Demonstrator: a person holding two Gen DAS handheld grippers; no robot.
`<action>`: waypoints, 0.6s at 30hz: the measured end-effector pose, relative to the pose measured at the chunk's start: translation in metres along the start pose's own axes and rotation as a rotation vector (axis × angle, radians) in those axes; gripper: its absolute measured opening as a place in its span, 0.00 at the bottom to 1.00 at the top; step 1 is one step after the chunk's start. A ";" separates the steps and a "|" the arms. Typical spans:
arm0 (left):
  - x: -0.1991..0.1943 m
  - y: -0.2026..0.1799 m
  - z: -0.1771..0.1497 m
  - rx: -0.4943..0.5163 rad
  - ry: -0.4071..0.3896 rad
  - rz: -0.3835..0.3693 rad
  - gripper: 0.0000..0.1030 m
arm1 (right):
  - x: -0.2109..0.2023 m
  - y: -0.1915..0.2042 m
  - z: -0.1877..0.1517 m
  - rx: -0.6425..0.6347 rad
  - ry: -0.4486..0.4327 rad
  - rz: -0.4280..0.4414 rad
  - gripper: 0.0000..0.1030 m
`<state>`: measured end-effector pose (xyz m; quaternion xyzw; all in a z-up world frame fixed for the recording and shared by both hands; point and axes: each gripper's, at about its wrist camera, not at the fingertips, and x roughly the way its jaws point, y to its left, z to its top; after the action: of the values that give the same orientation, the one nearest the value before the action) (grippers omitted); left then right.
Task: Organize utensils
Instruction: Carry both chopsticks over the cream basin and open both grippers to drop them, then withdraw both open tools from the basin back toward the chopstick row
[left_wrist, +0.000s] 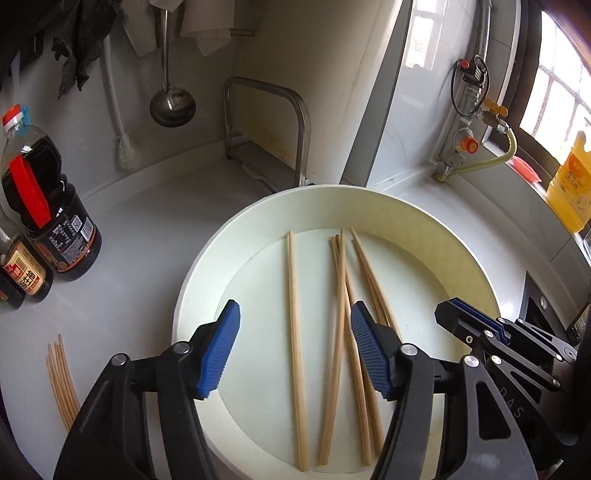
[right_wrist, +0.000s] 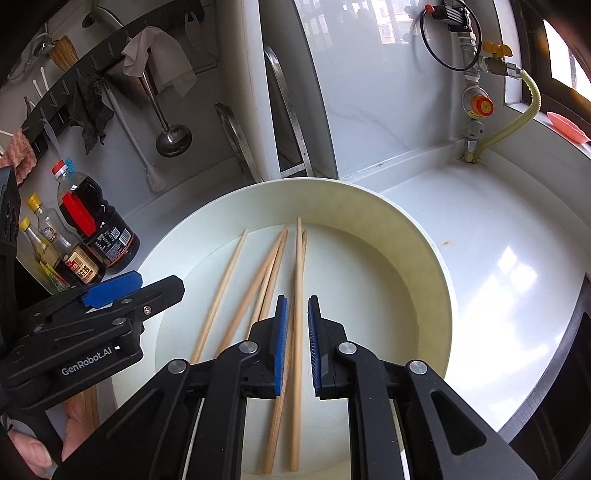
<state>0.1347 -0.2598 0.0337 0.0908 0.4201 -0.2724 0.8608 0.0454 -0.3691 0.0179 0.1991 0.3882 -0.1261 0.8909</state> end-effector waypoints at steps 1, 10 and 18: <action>-0.003 0.002 0.000 -0.003 -0.003 0.003 0.61 | -0.001 0.000 0.000 0.000 -0.002 0.001 0.11; -0.025 0.021 -0.005 -0.034 -0.023 0.009 0.68 | -0.011 0.009 0.002 -0.016 -0.021 0.019 0.21; -0.045 0.044 -0.016 -0.052 -0.031 0.042 0.71 | -0.013 0.026 -0.001 -0.052 -0.017 0.047 0.25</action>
<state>0.1249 -0.1995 0.0549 0.0731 0.4116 -0.2448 0.8748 0.0458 -0.3443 0.0337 0.1840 0.3789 -0.0970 0.9018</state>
